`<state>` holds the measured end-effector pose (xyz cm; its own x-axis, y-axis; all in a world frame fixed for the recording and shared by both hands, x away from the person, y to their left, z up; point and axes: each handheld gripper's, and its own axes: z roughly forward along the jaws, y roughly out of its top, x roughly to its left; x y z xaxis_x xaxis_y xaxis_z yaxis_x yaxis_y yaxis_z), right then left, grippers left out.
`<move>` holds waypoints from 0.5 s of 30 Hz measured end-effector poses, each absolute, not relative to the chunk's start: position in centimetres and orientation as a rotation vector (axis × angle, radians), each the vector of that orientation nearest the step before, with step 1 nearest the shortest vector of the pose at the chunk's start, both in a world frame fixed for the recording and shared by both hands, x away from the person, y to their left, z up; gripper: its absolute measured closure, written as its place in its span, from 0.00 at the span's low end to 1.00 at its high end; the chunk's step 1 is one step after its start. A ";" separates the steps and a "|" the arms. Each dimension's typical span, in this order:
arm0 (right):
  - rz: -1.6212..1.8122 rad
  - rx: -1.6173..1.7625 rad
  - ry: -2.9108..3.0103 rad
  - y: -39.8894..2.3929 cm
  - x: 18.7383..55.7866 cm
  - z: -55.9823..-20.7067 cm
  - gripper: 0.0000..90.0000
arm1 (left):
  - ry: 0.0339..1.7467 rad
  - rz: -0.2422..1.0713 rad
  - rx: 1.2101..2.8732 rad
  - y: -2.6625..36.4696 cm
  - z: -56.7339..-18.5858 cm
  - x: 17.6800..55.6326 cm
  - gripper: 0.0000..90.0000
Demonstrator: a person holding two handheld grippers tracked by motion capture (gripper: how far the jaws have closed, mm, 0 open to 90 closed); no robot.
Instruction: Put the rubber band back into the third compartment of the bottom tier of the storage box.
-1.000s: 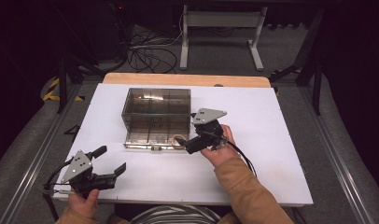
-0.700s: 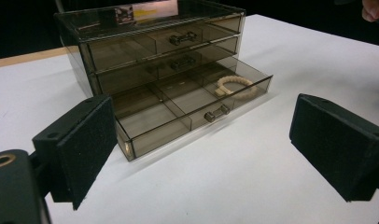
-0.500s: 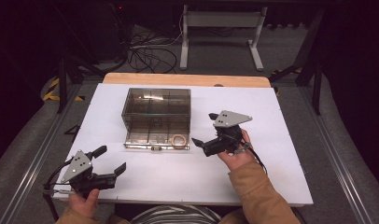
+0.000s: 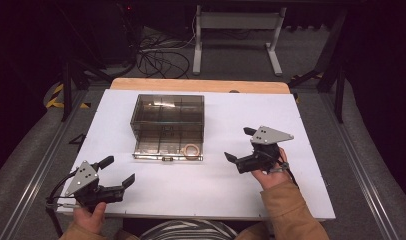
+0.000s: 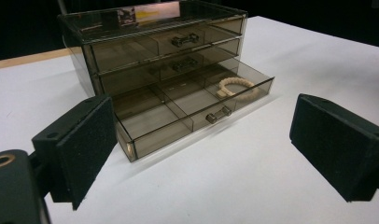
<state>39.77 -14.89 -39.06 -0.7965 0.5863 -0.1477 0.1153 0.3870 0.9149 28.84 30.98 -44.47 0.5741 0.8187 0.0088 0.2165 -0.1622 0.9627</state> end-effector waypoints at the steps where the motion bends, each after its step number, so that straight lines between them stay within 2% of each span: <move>1: 1.401 0.606 2.196 -15.2 39.7 -39.2 0.00 | 0.869 0.673 1.687 31.0 -44.5 28.8 0.09; 15: 1.428 0.646 2.162 -18.5 38.4 -41.3 0.00 | 0.869 0.675 1.681 31.0 -44.5 28.8 0.08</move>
<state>38.42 -18.48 -41.28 -0.7805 0.6131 -0.1225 0.1280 0.3485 0.9285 28.82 30.96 -44.47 0.5729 0.8196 0.0090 0.2111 -0.1581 0.9646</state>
